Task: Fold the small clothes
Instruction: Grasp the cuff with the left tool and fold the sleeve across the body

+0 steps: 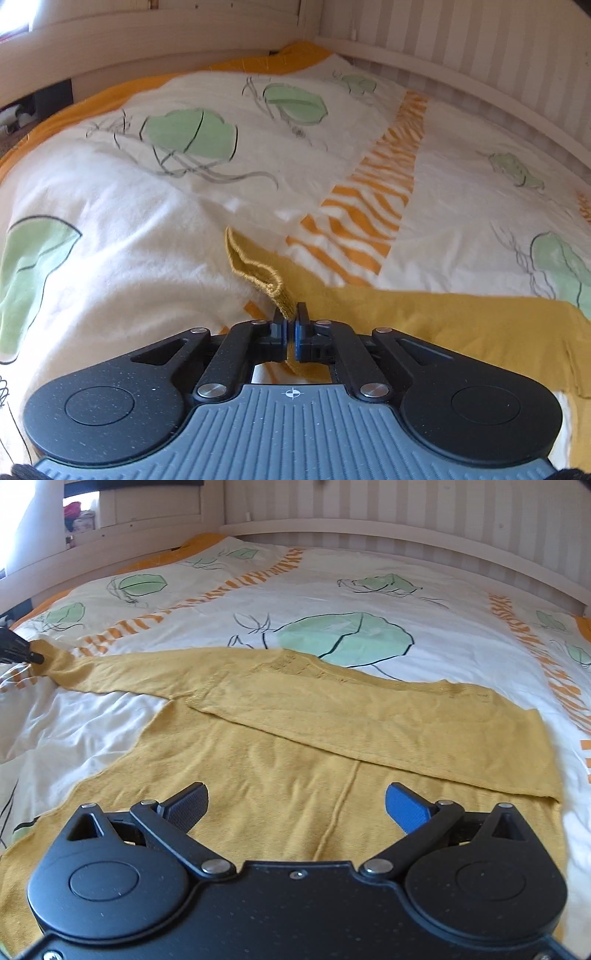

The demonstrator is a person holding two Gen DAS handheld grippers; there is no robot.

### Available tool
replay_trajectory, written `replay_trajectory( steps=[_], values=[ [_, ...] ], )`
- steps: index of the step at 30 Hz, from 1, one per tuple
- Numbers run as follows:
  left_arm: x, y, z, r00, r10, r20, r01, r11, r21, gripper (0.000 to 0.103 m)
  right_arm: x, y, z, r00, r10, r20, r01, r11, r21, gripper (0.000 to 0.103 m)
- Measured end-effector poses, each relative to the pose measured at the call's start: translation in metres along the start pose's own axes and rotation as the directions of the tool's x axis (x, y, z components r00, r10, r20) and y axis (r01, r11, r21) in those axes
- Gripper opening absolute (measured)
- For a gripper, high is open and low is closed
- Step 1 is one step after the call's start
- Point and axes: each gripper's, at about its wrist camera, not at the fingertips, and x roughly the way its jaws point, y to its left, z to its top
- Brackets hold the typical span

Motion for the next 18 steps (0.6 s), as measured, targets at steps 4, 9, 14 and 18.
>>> replay_trajectory(
  steps=[4,9,14,18],
  values=[
    [-0.021,-0.022,0.013,0.997,-0.067,0.036,0.068,0.998,-0.019,0.003,-0.003,-0.004,-0.003,1.0,0.013,0.002,-0.013,1.0,0.013,0.102],
    [-0.059,-0.085,0.038,0.976,-0.194,0.1,0.189,0.98,0.059,0.003,-0.006,-0.013,-0.01,1.0,0.016,0.0,-0.016,0.999,0.039,0.102],
    [-0.091,-0.167,0.056,0.927,-0.349,0.138,0.329,0.932,0.152,0.003,-0.018,-0.025,-0.018,1.0,0.014,0.01,-0.015,0.997,0.072,0.102],
    [-0.107,-0.238,0.055,0.873,-0.465,0.147,0.431,0.877,0.214,0.003,-0.028,-0.038,-0.022,1.0,0.005,0.021,-0.007,0.995,0.104,0.102]
  ],
)
